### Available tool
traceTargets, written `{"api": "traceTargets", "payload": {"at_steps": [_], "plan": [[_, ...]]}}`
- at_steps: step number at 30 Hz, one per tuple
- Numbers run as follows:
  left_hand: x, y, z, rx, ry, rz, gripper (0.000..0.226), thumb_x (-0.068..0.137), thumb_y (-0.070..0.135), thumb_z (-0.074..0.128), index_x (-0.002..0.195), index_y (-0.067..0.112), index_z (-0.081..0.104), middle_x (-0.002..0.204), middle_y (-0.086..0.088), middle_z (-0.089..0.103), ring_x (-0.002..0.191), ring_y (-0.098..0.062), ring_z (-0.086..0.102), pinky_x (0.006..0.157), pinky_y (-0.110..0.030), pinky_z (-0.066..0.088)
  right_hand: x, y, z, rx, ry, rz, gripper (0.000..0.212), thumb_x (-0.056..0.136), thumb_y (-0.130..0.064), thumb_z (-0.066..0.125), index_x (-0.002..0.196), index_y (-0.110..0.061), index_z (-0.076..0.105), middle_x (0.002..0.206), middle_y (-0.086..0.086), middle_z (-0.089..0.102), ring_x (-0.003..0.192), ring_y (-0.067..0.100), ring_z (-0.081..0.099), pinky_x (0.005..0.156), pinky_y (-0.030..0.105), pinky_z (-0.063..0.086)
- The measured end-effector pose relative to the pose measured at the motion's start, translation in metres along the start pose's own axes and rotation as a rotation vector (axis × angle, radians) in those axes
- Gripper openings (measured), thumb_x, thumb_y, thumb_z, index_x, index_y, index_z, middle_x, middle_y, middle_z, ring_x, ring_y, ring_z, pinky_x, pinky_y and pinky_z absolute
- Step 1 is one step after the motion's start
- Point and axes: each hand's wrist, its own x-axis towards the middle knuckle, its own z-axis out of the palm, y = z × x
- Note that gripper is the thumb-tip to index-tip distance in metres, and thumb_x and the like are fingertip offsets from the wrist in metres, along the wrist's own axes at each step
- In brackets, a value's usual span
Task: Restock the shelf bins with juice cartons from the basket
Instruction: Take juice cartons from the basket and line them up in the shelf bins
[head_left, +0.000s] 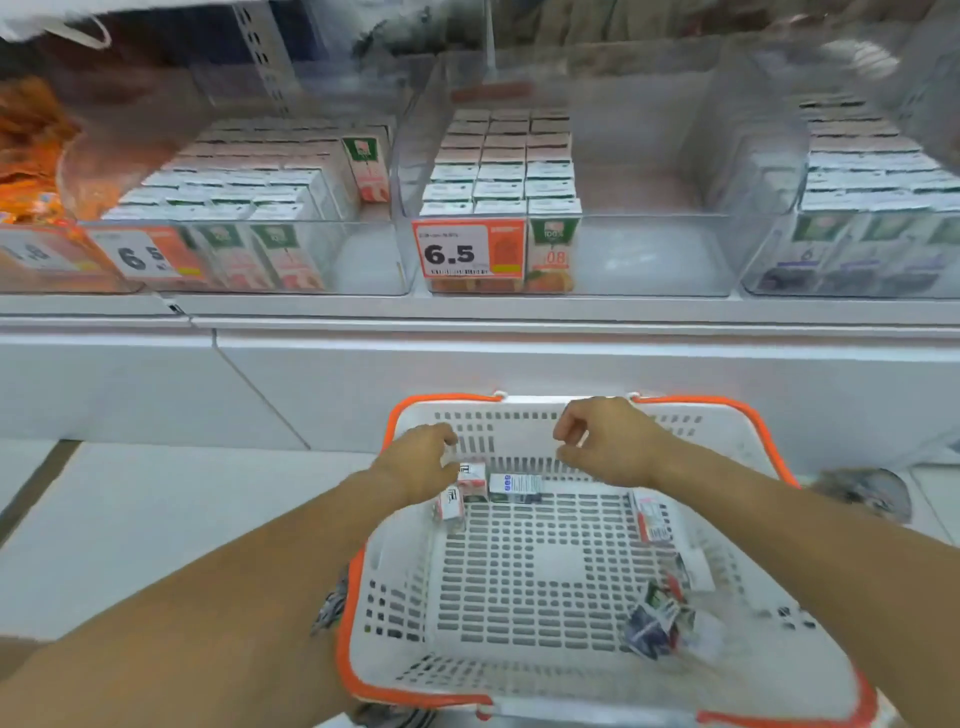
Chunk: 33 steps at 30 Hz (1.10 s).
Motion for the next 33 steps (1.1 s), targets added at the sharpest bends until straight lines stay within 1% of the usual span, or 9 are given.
{"api": "traceTargets", "payload": {"at_steps": [4,8,13,17,20,24,29,31,33], "plan": [[0.007,-0.023,0.064,-0.219,-0.039,-0.213,0.061,0.091,0.029,0.065,0.143,0.01,0.039,0.136,-0.014,0.053,0.123,-0.029,0.053,0.098,-0.035,0.046,0.004,0.036,0.025,-0.066,-0.179,0.107,0.02,0.089,-0.021,0.066,0.108,-0.014,0.068,0.104,0.0,0.066,0.093,0.018,0.062,0.082,0.028,0.049],[0.027,-0.031,0.105,-0.239,-0.005,-0.323,0.073,0.086,0.041,0.067,0.144,0.014,0.033,0.133,-0.011,0.054,0.121,-0.03,0.053,0.098,-0.04,0.048,0.028,0.058,0.052,0.064,-0.157,0.21,0.012,0.087,-0.016,0.068,0.098,-0.018,0.063,0.097,0.002,0.066,0.083,0.019,0.063,0.073,0.026,0.048],[0.068,-0.028,0.133,-0.339,0.089,-0.415,0.075,0.087,0.031,0.069,0.146,0.011,0.027,0.138,-0.02,0.045,0.124,-0.038,0.05,0.097,-0.042,0.044,0.061,0.082,0.111,0.141,-0.211,0.231,0.014,0.086,-0.008,0.067,0.099,-0.013,0.065,0.092,0.002,0.064,0.079,0.021,0.063,0.078,0.033,0.055],[0.088,-0.033,0.145,-0.395,0.194,-0.38,0.059,0.089,0.029,0.068,0.135,0.012,0.036,0.118,-0.017,0.062,0.106,-0.034,0.062,0.078,-0.034,0.046,0.085,0.088,0.145,0.222,-0.22,0.225,0.014,0.088,-0.008,0.065,0.101,-0.013,0.065,0.094,-0.002,0.059,0.064,0.009,0.054,0.072,0.028,0.051],[0.091,-0.033,0.146,-0.377,0.256,-0.39,0.042,0.093,0.028,0.064,0.128,0.015,0.044,0.111,-0.011,0.067,0.1,-0.031,0.064,0.075,-0.032,0.043,0.101,0.085,0.161,0.268,-0.249,0.241,0.015,0.09,-0.01,0.064,0.104,-0.015,0.065,0.096,-0.002,0.06,0.069,0.017,0.059,0.072,0.035,0.058],[0.087,-0.04,0.146,-0.346,0.181,-0.338,0.028,0.093,0.038,0.063,0.114,0.027,0.051,0.103,0.0,0.069,0.089,-0.024,0.065,0.077,-0.039,0.052,0.111,0.077,0.175,0.293,-0.206,0.216,0.025,0.089,-0.008,0.059,0.113,-0.017,0.062,0.105,-0.001,0.061,0.083,0.024,0.064,0.079,0.036,0.057],[0.073,-0.046,0.144,-0.409,0.083,-0.31,0.029,0.086,0.015,0.07,0.109,0.018,0.052,0.098,-0.002,0.069,0.076,-0.02,0.066,0.07,-0.034,0.054,0.124,0.055,0.188,0.151,-0.197,-0.018,0.061,0.086,-0.022,0.069,0.142,-0.025,0.045,0.142,0.002,0.048,0.121,0.025,0.055,0.1,0.041,0.048],[0.063,-0.044,0.142,-0.543,0.056,-0.384,0.039,0.083,0.015,0.076,0.111,0.017,0.049,0.093,-0.006,0.067,0.071,-0.019,0.066,0.069,-0.031,0.056,0.125,0.048,0.196,0.081,-0.262,-0.05,0.054,0.085,-0.026,0.073,0.135,-0.026,0.052,0.136,-0.001,0.049,0.117,0.025,0.057,0.094,0.04,0.049],[0.052,-0.038,0.14,-0.659,-0.025,-0.486,0.043,0.081,0.019,0.079,0.112,0.015,0.048,0.085,-0.003,0.067,0.062,-0.007,0.062,0.054,-0.013,0.05,0.118,0.044,0.201,0.085,-0.243,-0.023,0.043,0.085,-0.024,0.072,0.125,-0.025,0.056,0.128,-0.003,0.05,0.109,0.025,0.059,0.085,0.034,0.049]]}}
